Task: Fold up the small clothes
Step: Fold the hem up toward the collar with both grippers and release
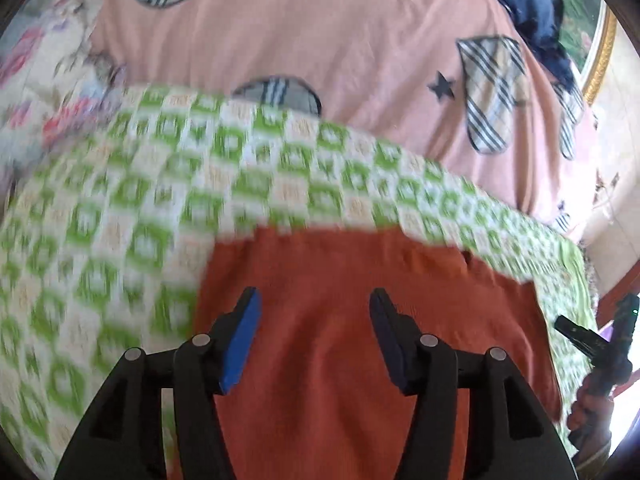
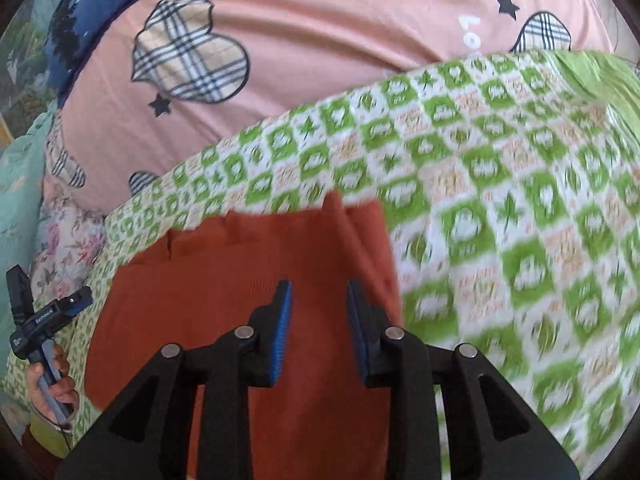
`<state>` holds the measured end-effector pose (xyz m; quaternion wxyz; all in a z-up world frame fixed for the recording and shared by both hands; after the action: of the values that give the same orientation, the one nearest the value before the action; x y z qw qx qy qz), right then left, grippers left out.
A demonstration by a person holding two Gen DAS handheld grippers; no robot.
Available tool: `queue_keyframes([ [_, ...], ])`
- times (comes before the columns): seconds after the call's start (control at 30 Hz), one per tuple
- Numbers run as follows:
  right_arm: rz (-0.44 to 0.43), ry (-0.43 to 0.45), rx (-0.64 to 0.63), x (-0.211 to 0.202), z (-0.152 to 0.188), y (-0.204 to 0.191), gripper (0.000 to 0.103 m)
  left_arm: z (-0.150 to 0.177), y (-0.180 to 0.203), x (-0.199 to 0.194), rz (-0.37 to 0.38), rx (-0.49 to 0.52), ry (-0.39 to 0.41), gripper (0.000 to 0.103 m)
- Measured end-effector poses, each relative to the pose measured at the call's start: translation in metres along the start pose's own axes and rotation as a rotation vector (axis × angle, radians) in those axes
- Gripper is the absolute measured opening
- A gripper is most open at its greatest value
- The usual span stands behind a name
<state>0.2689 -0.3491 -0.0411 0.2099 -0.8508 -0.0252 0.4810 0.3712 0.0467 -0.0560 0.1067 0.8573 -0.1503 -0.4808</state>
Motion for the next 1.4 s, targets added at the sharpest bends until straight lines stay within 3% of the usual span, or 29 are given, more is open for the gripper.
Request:
queue_keyframes([
  [0.1,-0.042,-0.027,-0.005,-0.002,0.038,-0.014,0.031,0.053,0.017,-0.009,0.078,-0.030,-0.033,0.059],
  [0.2,-0.080,-0.052,0.014,0.001,0.076,-0.024,0.035,0.101,0.024,-0.020,0.109,-0.078,-0.046,0.073],
  [0.4,-0.099,-0.079,0.035,-0.003,0.114,-0.030,0.036,0.167,0.025,-0.032,0.166,-0.170,-0.084,0.073],
  [0.53,-0.097,-0.072,0.027,-0.012,0.118,-0.034,0.038,0.181,0.019,-0.038,0.166,-0.192,-0.071,0.073],
  [0.73,-0.110,-0.064,0.023,-0.022,0.125,-0.040,0.042,0.194,-0.006,-0.032,0.241,-0.341,-0.072,0.073],
  [0.9,-0.124,-0.081,0.017,-0.019,0.131,-0.046,0.043,0.180,-0.021,-0.031,0.153,-0.333,-0.016,0.073],
  [1.07,-0.139,-0.086,0.013,-0.018,0.128,-0.049,0.043,0.151,-0.051,-0.022,0.145,-0.422,0.034,0.072],
  [1.17,-0.146,-0.087,0.012,-0.015,0.121,-0.050,0.043,0.133,-0.061,-0.015,0.087,-0.421,0.065,0.064],
  [1.2,-0.148,-0.087,0.012,-0.014,0.119,-0.050,0.043,0.128,-0.063,-0.013,0.074,-0.421,0.072,0.051],
  [1.23,-0.151,-0.089,0.012,-0.012,0.115,-0.049,0.043,0.125,-0.064,-0.012,0.073,-0.420,0.073,0.033],
  [1.3,-0.159,-0.091,0.018,-0.009,0.108,-0.047,0.043,0.119,-0.061,-0.009,0.107,-0.416,0.065,0.016],
  [1.4,-0.190,-0.095,0.030,-0.007,0.096,-0.045,0.043,0.110,-0.045,-0.020,0.088,-0.354,0.092,0.011],
])
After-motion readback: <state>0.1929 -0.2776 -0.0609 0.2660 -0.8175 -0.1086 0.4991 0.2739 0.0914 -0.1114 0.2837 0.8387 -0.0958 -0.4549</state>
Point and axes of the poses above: each gripper's, at about its wrist camera, not at the fingertips, and x roughly the way its jaws point, y to its right, z to its underside, the point moved 9 cm from there along x, roughly the way its jaws point, and after that the axes turned 9 degrees about -y, right-handed, at the moved point
